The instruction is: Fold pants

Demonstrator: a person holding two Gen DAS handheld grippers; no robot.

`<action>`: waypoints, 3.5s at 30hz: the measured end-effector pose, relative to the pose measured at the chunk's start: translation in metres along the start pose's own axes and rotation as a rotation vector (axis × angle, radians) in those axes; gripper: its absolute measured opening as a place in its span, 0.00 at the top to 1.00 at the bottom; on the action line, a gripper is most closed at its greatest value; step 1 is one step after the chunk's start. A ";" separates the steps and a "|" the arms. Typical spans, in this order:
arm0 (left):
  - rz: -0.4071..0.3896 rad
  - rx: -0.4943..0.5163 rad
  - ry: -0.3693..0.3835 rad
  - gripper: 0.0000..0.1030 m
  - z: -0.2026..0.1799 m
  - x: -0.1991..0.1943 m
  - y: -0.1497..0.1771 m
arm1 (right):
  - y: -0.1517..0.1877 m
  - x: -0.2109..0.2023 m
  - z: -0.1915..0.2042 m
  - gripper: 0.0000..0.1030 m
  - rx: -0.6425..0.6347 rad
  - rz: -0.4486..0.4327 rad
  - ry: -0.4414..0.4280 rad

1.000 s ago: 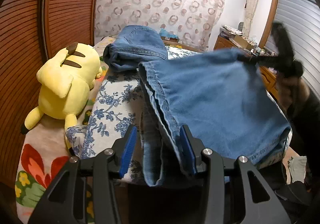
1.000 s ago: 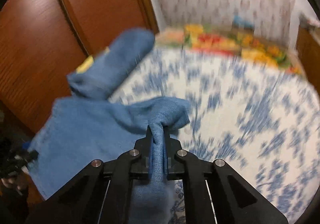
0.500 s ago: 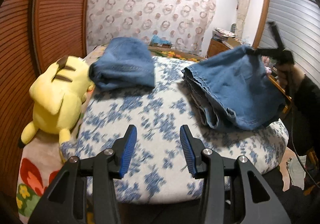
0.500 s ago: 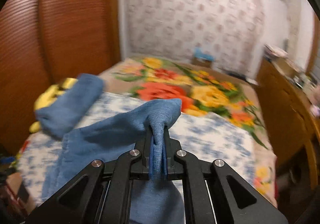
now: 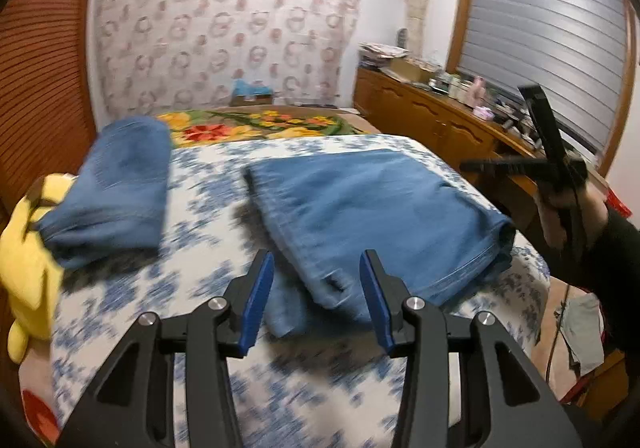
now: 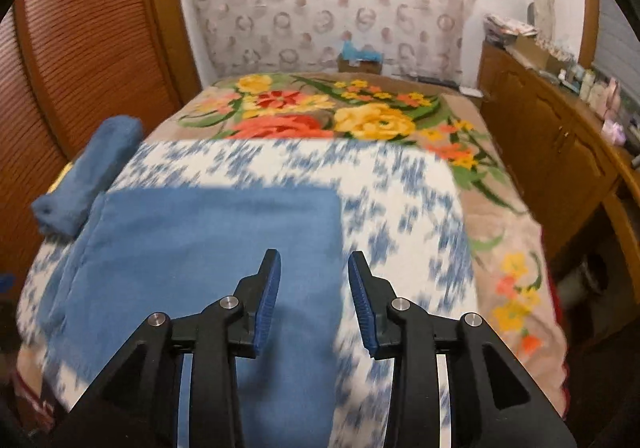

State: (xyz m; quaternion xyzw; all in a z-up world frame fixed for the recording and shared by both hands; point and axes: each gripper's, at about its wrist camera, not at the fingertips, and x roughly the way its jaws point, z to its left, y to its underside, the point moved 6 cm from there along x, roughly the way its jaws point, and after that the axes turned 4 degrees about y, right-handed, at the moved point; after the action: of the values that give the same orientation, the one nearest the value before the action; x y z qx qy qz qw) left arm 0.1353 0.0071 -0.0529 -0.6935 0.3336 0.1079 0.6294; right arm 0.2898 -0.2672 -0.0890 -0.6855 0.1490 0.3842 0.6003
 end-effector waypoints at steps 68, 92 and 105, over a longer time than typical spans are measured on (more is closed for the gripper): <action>0.081 0.096 0.042 0.58 -0.062 0.066 0.001 | 0.071 0.042 0.004 0.44 0.061 0.032 -0.051; 0.047 0.014 -0.001 0.58 -0.015 0.020 0.017 | -0.010 -0.057 0.138 0.94 -0.138 -0.183 -0.331; -0.038 -0.125 -0.128 0.58 0.078 -0.041 0.034 | 0.007 -0.004 0.254 0.95 -0.251 -0.062 -0.434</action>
State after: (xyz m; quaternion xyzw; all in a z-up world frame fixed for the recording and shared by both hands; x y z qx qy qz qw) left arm 0.1050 0.0949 -0.0713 -0.7293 0.2721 0.1605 0.6069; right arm 0.1944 -0.0319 -0.0875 -0.6603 -0.0533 0.5191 0.5401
